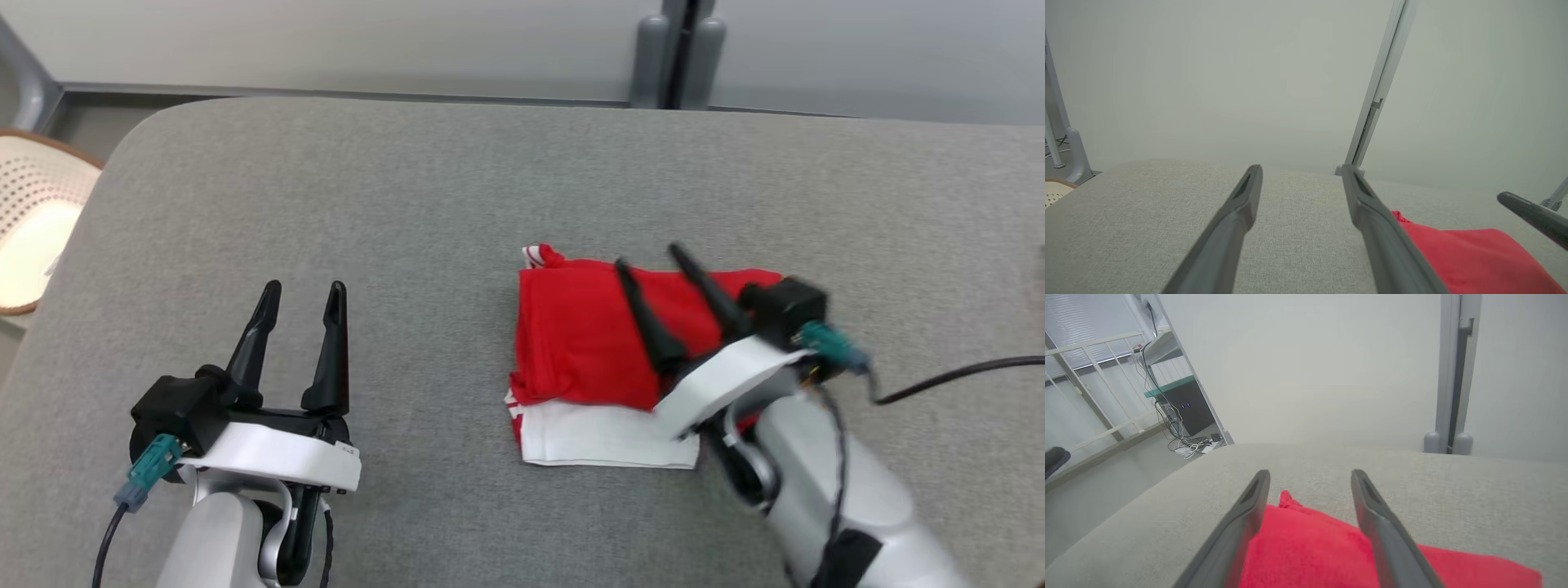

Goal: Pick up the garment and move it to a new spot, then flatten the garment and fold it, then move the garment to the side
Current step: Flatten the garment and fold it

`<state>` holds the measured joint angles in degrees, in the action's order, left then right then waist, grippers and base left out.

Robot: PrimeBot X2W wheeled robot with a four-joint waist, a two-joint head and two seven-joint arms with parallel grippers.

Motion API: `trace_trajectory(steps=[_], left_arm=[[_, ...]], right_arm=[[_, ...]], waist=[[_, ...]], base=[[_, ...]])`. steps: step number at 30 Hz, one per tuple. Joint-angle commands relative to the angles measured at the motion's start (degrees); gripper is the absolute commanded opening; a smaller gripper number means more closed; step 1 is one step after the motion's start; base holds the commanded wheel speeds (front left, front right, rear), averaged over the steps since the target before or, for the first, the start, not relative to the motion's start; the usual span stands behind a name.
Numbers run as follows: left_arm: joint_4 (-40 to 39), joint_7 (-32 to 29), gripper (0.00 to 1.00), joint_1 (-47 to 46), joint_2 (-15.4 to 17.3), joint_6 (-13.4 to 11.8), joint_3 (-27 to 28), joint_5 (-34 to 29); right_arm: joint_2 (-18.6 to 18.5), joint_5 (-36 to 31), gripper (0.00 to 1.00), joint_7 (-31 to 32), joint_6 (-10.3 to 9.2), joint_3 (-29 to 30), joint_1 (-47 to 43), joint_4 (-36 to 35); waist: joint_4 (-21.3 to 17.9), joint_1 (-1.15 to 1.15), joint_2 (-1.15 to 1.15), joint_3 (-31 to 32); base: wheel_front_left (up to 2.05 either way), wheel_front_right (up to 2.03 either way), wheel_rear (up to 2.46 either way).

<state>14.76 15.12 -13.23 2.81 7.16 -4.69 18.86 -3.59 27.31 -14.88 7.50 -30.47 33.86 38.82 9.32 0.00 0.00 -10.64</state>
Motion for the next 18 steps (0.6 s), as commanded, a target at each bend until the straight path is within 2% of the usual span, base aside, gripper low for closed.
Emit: trace_trajectory(steps=[1, 6, 9, 13, 18], left_arm=[[-0.53, -0.02, 1.00, 0.46, 0.23, -0.01, 0.36, -0.56], [-1.55, -0.02, 1.00, 1.12, 0.25, 0.06, 0.86, -0.86], [-1.89, -0.02, 1.00, 1.20, 0.22, 0.09, 0.79, -1.14], [-2.13, -0.02, 1.00, 1.67, 0.23, -0.05, 0.55, -1.14], [-2.65, -0.02, 1.00, 2.62, 0.22, -0.56, 0.08, -1.23]], right_arm=[[-1.65, -2.36, 1.00, -0.39, -0.05, 2.73, -0.49, -1.03], [-3.34, -12.43, 1.00, -0.35, -0.03, 13.44, -6.06, -9.55], [-4.58, -17.26, 1.00, -0.36, -0.05, 17.55, -10.24, -14.74], [-3.89, -19.90, 1.00, -0.36, -0.03, 22.83, -15.47, -20.52], [-2.67, -20.28, 1.00, -0.36, -0.04, 26.45, -19.68, -24.03]], waist=[[-1.75, 0.00, 0.00, 0.93], [-4.59, 0.00, 0.00, 1.89], [-5.90, 0.00, 0.00, 2.40], [-6.79, 0.00, 0.00, 2.79], [-7.20, 0.00, 0.00, 3.14]], base=[[0.00, 0.00, 0.00], [0.00, 0.00, 0.00], [0.00, 0.00, 0.00], [0.00, 0.00, 0.00], [0.00, 0.00, 0.00]])
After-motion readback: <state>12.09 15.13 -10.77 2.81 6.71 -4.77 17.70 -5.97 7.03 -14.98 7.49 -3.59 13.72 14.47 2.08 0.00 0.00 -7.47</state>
